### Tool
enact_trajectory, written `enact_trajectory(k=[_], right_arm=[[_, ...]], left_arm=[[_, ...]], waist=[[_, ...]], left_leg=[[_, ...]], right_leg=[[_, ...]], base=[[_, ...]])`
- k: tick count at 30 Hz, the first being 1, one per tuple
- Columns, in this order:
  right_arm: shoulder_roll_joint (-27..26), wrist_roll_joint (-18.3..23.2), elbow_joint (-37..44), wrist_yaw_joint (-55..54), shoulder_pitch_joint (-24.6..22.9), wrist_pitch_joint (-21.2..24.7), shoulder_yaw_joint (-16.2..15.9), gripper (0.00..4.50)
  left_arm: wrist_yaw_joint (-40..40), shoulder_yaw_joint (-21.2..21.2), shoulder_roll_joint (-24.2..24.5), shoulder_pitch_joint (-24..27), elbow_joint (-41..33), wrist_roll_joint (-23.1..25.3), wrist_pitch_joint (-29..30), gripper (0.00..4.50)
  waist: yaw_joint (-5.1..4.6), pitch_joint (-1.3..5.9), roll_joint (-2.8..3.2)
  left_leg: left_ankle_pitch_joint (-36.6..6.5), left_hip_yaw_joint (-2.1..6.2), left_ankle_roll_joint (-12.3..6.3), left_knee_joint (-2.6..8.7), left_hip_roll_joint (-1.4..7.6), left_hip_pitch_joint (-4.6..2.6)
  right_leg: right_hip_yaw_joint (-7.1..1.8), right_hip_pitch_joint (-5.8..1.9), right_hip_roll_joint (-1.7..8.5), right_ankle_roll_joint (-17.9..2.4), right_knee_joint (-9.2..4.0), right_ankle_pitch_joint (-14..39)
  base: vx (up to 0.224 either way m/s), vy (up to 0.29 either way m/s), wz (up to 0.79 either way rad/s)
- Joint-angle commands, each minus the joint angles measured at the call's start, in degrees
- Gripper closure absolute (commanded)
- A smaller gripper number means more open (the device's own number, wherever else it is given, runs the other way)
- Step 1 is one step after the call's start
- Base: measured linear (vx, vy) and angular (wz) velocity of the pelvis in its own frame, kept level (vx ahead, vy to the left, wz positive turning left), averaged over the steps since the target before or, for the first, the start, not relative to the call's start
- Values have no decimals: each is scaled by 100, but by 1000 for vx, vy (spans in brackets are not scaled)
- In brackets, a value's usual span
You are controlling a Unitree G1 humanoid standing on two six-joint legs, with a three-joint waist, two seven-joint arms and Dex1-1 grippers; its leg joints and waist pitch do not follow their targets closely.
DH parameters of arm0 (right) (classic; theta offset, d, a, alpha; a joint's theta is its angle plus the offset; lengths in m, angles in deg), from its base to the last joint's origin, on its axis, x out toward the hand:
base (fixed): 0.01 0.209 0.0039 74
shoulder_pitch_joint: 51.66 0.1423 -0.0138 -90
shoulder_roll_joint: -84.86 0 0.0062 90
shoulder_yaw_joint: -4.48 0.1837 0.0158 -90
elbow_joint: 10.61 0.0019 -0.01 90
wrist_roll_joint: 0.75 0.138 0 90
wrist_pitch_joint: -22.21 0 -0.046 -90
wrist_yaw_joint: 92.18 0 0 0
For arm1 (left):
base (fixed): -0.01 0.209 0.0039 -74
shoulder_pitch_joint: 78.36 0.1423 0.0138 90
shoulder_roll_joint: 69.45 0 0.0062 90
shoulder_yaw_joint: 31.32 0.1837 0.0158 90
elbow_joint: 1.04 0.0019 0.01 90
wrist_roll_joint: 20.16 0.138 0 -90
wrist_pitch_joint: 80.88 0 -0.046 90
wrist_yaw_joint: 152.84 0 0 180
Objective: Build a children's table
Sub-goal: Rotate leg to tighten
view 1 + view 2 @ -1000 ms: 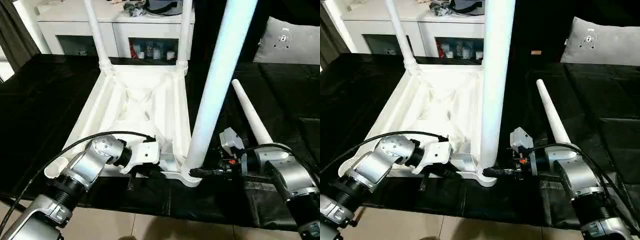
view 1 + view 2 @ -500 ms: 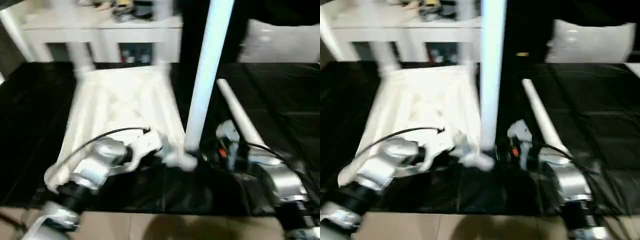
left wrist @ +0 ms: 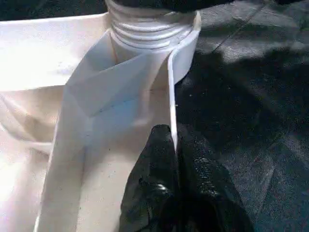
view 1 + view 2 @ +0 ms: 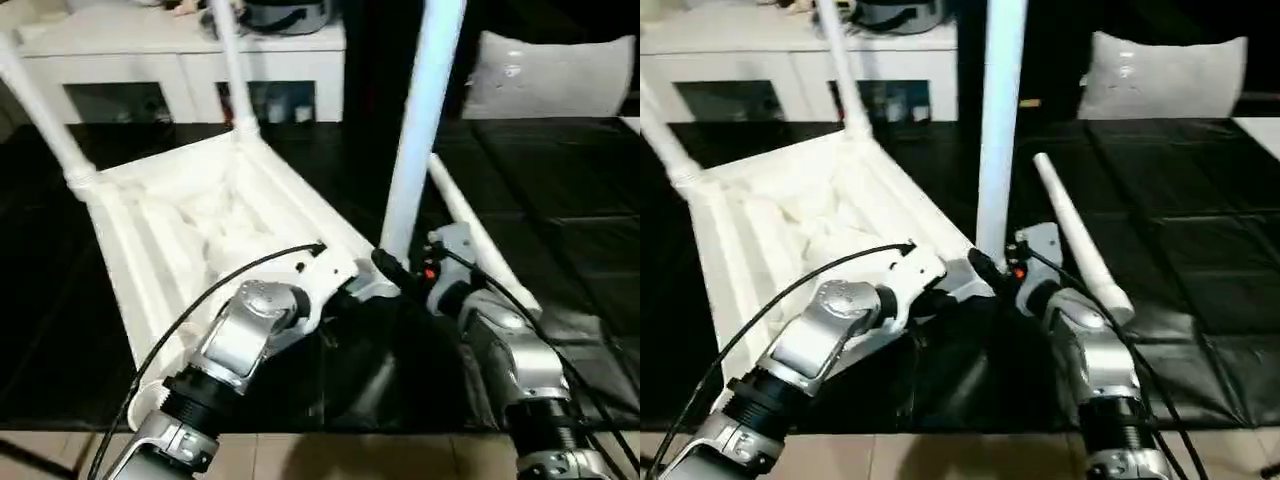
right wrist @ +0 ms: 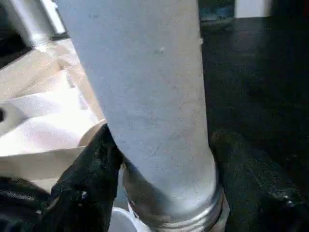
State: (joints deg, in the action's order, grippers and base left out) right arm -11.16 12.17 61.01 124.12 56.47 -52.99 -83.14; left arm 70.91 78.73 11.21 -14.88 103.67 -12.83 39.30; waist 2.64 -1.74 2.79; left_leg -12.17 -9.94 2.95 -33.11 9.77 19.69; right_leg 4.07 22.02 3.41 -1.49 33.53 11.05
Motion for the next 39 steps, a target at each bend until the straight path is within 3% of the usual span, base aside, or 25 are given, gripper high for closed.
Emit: enact_trajectory(k=[1,6,9,14,16,18,20,23,25,29,31,39], right_arm=[[225,133,56,755,-158,77,-242,108],[897,166,79,1465,-142,-156,-150,74],[1189,150,80,1763,-115,-275,-191,42],[1792,259,224,2932,-122,-487,-410,42],[1950,313,263,3322,-105,-506,-498,42],[2089,340,302,3721,-62,-473,-654,42],[2135,314,270,3952,-1,-506,-779,75],[2121,322,146,4069,107,-563,-873,81],[2083,332,43,4198,190,-592,-930,120],[2010,348,-62,4406,298,-574,-1033,130],[2013,354,-79,4453,308,-562,-1060,166],[2007,430,-129,4652,320,-439,-1128,232]], left_arm=[[422,200,155,-53,54,-139,-537,450],[1039,375,603,-63,191,-107,-996,450],[1332,482,807,-52,213,-127,-1190,450],[2152,713,1245,-40,248,-220,-1772,450],[2439,822,1411,-58,293,-214,-1963,450],[2730,948,1575,-115,394,-151,-2229,450],[2898,1029,1660,-185,480,-104,-2398,450],[3013,1076,1696,-267,589,-113,-2548,450],[3134,1125,1729,-325,647,-105,-2663,450],[3253,1146,1736,-408,774,-91,-2815,450],[3267,1147,1737,-415,795,-90,-2840,450],[3294,1095,1741,-375,848,-187,-2829,450]], waist=[[70,249,-72],[182,284,-64],[252,285,-46],[327,310,-63],[345,284,-60],[387,256,-56],[406,258,-56],[422,272,-62],[438,289,-71],[454,323,-100],[465,328,-91],[472,311,-115]], left_leg=[[-695,135,-566,345,309,87],[-373,118,-759,295,318,100],[-336,120,-722,298,352,77],[-250,125,-838,240,362,105],[-406,108,-863,242,361,106],[-650,102,-756,268,368,82],[-737,107,-649,282,375,65],[-715,116,-535,291,386,48],[-617,113,-547,278,379,56],[-320,108,-665,239,374,85],[-234,108,-717,226,371,95],[-372,101,-633,242,369,85]], right_leg=[[-299,-268,533,-1061,-448,1198],[-283,-277,523,-1115,-387,813],[-282,-252,521,-1151,-361,770],[-277,-263,519,-1261,-275,328],[-275,-244,519,-1253,-299,535],[-274,-220,525,-1124,-363,1149],[-281,-218,532,-1069,-377,1390],[-290,-208,527,-1094,-348,1279],[-294,-221,531,-1141,-320,1080],[-290,-241,530,-1254,-245,514],[-284,-241,533,-1294,-232,385],[-283,-237,530,-1181,-272,836]], base=[[0,0,0],[0,0,0],[0,0,0],[0,0,0],[0,0,0],[0,0,0],[0,0,0],[0,0,0],[0,0,0],[0,0,0],[0,0,0],[0,0,0]])
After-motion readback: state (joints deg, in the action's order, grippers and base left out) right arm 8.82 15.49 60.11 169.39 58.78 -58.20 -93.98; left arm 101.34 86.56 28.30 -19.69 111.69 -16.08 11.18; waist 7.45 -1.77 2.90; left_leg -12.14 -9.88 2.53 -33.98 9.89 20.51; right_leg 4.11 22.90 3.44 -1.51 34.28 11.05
